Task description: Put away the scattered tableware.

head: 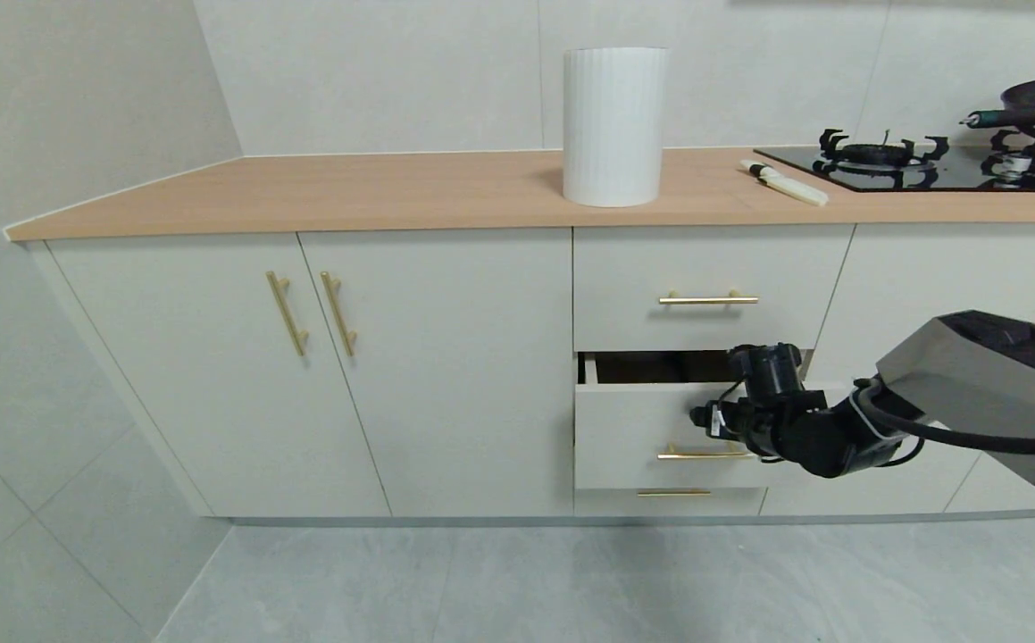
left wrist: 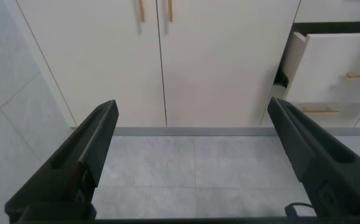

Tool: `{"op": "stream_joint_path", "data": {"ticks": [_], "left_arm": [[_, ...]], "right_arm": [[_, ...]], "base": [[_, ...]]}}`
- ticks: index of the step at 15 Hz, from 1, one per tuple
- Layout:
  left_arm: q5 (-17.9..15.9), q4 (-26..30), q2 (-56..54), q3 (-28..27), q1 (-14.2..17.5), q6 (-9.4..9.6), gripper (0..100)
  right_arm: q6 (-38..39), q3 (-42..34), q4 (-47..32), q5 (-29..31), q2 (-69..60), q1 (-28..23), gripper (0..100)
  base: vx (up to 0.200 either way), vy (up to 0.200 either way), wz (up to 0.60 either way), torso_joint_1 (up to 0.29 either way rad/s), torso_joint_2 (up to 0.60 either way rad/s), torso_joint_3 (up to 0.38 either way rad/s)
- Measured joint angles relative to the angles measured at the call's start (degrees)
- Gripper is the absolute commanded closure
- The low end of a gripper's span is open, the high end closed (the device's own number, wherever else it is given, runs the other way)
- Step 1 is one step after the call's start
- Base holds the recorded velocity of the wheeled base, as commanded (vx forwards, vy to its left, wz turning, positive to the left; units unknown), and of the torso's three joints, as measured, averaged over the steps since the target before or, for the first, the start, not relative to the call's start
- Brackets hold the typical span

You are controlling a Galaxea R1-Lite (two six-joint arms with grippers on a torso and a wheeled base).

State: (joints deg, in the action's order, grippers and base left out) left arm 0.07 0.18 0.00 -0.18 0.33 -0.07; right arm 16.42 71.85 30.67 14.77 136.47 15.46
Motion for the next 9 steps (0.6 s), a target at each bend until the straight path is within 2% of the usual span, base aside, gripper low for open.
{"op": "stream_joint_path", "data": {"ticks": [4,9], "left_arm": [[0.0,0.0,0.0,0.0,0.0,0.00,0],[0.0,0.0,0.0,0.0,0.0,0.00,0]], "right_arm": [[0.8,1.5,5.8,0.2,3.5,-1.4,0],[5.7,7.1,6.4,0.5,7.1,-2.6,0]], "base": [[0.000,0.000,0.00,0.000,0.00,0.000],[0.000,0.000,0.00,0.000,0.00,0.000]]}}
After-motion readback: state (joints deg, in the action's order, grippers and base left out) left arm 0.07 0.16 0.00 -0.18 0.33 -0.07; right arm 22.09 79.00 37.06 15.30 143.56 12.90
